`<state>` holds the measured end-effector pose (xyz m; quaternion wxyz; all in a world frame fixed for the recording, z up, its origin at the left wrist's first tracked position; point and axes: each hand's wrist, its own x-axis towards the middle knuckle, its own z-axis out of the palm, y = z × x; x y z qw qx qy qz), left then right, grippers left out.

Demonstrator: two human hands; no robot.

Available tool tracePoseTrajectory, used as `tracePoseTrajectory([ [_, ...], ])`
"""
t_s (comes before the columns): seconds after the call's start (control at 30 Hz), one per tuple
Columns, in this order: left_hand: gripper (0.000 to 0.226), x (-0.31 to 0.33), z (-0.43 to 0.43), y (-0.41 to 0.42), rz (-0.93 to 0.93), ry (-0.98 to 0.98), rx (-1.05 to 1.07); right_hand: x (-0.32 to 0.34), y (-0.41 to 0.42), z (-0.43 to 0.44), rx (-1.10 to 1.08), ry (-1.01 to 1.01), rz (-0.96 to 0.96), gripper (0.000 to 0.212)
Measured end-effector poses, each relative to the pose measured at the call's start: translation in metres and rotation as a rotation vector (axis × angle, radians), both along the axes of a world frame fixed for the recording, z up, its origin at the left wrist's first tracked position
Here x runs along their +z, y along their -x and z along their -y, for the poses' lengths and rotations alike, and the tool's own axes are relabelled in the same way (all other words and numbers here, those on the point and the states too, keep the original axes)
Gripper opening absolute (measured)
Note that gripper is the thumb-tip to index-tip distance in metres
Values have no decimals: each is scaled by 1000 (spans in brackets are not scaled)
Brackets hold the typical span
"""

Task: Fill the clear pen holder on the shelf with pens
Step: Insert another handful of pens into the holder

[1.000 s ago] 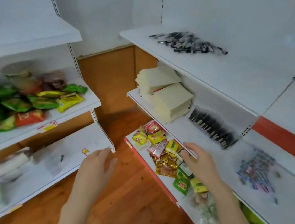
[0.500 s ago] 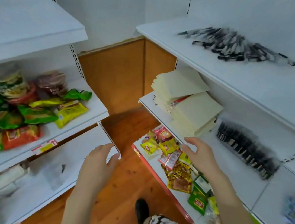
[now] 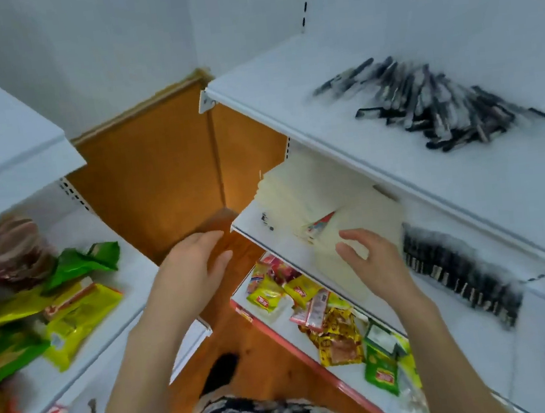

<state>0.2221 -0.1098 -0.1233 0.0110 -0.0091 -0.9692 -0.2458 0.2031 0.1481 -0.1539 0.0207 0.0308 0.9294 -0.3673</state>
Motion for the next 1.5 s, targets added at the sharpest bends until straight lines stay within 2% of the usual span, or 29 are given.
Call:
tracePoseTrajectory([
  [0.23,31,34,14,89,-118,117,-473,30,1,21,-249,-60,-54,29],
  [0.3,37,47,7,98,-172,126,-599,45,-10,25,-293,-73,-65,28],
  [0.4,42,66,-8,103,-274,164,-739,71,-30,29,-345,-55,-66,25],
  [0.5,42,77,-27,113,-312,95,-816,101,-42,29,-394,-22,-118,21],
  [0.6,41,86,-51,129,-347,13,-815,128,-36,15,-430,-34,-227,17],
  [0.7,42,97,-81,149,-307,-67,-759,149,-16,-9,-434,-69,-303,20],
  [0.8,47,107,-110,174,-275,-38,-648,165,9,-34,-425,-86,-318,21],
  [1.0,56,105,-162,238,-109,105,-470,172,69,-76,-340,-248,-227,20],
  [1.23,57,113,-206,271,-71,205,-486,162,137,-92,-332,-403,-95,34],
  [1.4,54,117,-213,282,-7,174,-495,155,161,-96,-350,-433,-50,31],
  [1.5,52,120,-211,284,52,79,-502,153,168,-97,-354,-405,-48,23],
])
